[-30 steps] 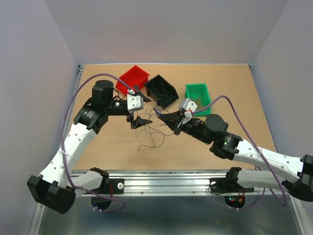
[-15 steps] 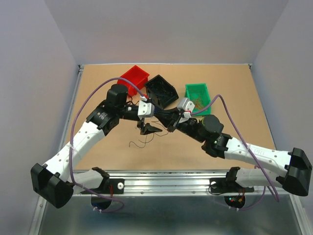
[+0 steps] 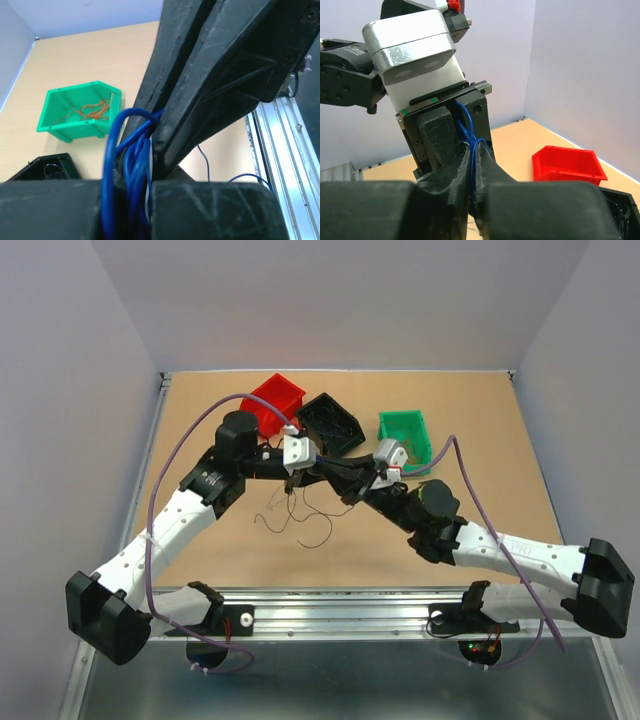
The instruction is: Untangle the cables
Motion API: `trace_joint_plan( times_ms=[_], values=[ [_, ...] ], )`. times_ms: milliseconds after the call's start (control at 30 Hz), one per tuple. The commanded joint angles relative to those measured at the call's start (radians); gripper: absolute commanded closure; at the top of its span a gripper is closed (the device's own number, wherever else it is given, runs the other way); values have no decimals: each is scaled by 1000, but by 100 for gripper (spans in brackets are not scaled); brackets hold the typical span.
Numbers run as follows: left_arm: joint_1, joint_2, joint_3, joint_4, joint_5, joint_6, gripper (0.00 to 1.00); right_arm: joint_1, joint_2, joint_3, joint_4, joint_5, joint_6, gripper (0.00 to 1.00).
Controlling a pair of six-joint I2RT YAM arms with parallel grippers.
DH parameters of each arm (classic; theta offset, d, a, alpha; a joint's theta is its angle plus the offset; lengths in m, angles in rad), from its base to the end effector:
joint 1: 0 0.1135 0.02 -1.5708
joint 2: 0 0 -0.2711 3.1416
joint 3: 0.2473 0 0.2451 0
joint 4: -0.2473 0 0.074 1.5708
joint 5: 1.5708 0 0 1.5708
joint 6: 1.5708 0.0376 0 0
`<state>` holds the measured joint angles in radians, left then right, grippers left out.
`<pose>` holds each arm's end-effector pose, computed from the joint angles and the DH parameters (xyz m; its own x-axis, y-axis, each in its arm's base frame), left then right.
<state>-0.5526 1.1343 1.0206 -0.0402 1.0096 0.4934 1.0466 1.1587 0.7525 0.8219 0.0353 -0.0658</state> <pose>0.1886 -0.1537 0.3774 0.3547 0.0774 -0.9318 0.9350 -0.0259 0.3537 0.1290 0.2205 0.3682 0.2575 0.3141 -0.9138 -0.8339 0.5500 -0.0459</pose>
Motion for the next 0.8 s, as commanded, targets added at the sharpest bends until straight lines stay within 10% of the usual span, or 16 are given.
trace_joint_plan(
  times_ms=[0,300,767],
  values=[
    [8,-22,-13,83,-61,-55,100,3,-28,-31,89,95,-3,83],
    [218,65,96,148,-268,-156,100,3,-137,-116,86,259,-8,25],
    [436,508,639,298,-307,-220,100,3,-264,-194,69,319,-26,22]
  ],
)
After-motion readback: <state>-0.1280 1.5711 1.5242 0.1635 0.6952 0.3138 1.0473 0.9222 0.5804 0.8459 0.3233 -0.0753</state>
